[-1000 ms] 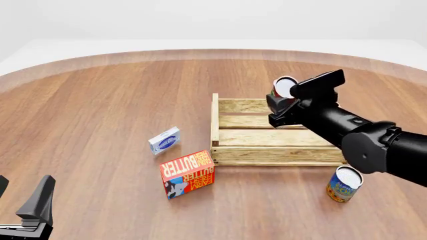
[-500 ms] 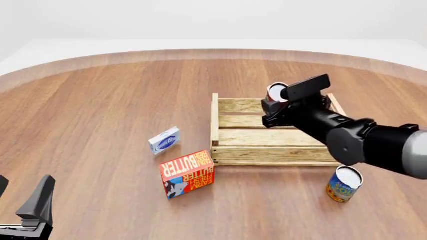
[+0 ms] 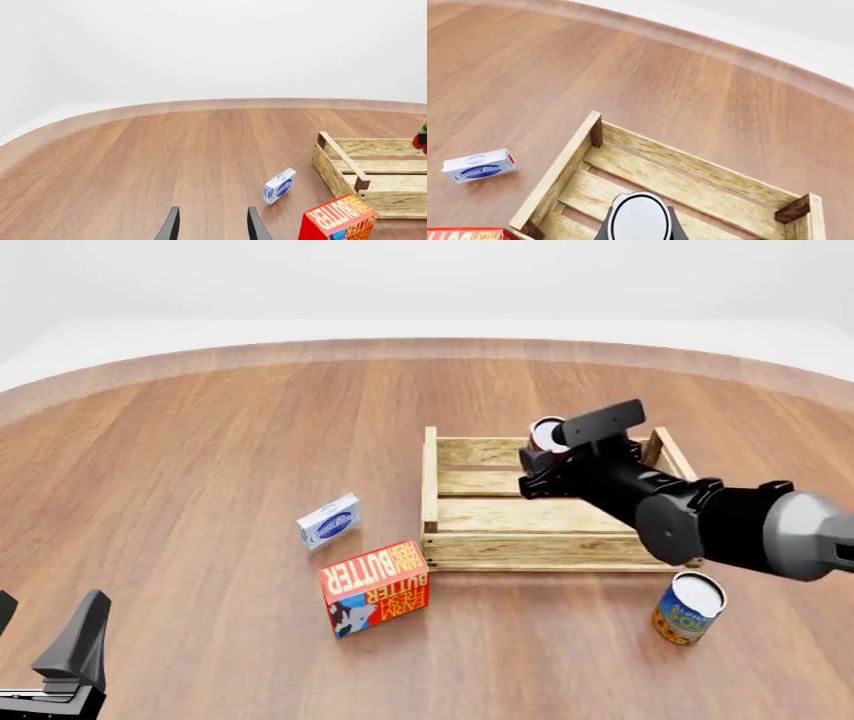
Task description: Pick up the tomato sauce, and put it in the wooden tray.
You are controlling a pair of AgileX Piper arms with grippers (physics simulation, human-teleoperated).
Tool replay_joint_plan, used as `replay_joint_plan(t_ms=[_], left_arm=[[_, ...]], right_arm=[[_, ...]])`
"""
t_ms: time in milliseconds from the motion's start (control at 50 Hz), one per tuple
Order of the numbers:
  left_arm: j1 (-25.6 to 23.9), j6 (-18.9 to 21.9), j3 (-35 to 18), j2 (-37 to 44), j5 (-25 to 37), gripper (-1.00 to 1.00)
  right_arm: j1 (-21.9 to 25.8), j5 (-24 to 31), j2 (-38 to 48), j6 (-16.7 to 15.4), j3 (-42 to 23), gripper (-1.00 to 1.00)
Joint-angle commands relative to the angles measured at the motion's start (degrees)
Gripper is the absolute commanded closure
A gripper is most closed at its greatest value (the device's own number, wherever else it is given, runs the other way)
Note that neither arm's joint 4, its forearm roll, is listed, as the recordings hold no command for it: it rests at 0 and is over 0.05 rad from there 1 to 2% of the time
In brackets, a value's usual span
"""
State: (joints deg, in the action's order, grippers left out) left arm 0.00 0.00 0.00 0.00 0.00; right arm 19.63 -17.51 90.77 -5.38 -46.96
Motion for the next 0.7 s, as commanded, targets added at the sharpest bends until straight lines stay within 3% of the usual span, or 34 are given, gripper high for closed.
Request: replay_joint_plan(t_ms=[20,700], left_arm=[[0.00,0.00,0.00,0.00,0.00,-1.00],[0.00,0.00,0.00,0.00,0.00,-1.00]], right_arm=[[-0.40,-0.79,2.21,1.53,-0.87,1.00],[-0.88,-2.91,9.19,2.77,-2.51,1.00]])
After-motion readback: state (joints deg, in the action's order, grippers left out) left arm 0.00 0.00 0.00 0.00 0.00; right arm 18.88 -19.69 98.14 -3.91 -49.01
